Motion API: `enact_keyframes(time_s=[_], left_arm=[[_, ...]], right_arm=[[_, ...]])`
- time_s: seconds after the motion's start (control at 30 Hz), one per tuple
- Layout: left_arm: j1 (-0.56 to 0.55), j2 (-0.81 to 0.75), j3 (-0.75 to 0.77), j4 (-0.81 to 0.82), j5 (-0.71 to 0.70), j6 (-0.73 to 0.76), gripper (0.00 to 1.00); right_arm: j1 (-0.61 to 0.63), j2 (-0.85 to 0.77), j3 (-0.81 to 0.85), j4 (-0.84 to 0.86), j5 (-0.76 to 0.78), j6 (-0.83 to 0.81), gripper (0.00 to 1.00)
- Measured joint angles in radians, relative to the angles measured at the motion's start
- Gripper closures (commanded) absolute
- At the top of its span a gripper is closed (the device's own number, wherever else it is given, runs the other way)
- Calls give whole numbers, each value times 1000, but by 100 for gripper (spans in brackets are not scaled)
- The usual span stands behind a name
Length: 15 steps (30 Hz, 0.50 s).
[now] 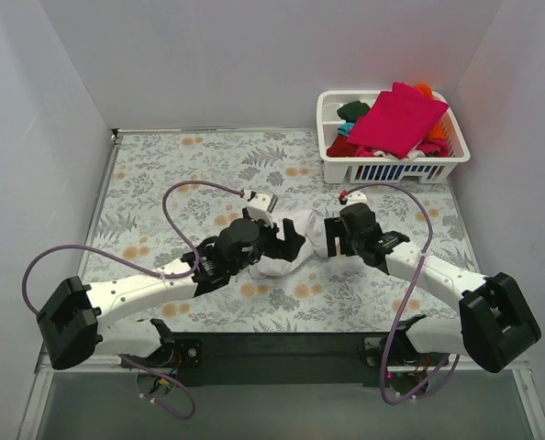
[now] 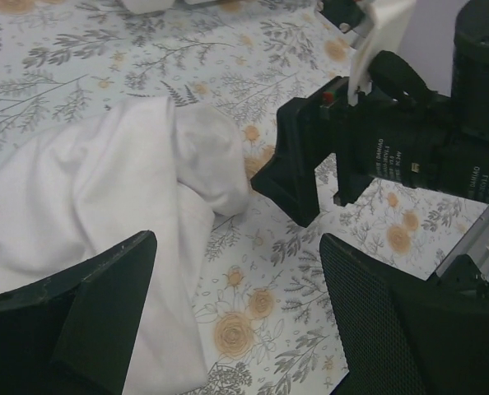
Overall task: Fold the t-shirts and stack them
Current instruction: Flatten the tshirt out
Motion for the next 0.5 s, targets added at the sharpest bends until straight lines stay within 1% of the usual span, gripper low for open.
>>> enact_keyframes(time_s=[0.13,0.23,0.27,0.33,0.37,0.5], left_arm=[[-33,111,58,28,48,-1,28],[-47,238,112,38,72,-1,34],[-50,282,124,37,76,0,37],[-55,350,138,32,79,2,41],[-56,381,142,29,76,3,44],[-60,461,148,4,49,14,46]], right_arm=[[-51,-9,-35,24,-54,0,24],[-77,-22,-48,48,-89,0,24],[-87,-31,-55,54,-100,0,24],[-107,-50,-69,64,-117,0,24],[-121,-63,-77,69,-127,-1,24],[-161,-103,-100,75,-150,-5,24]])
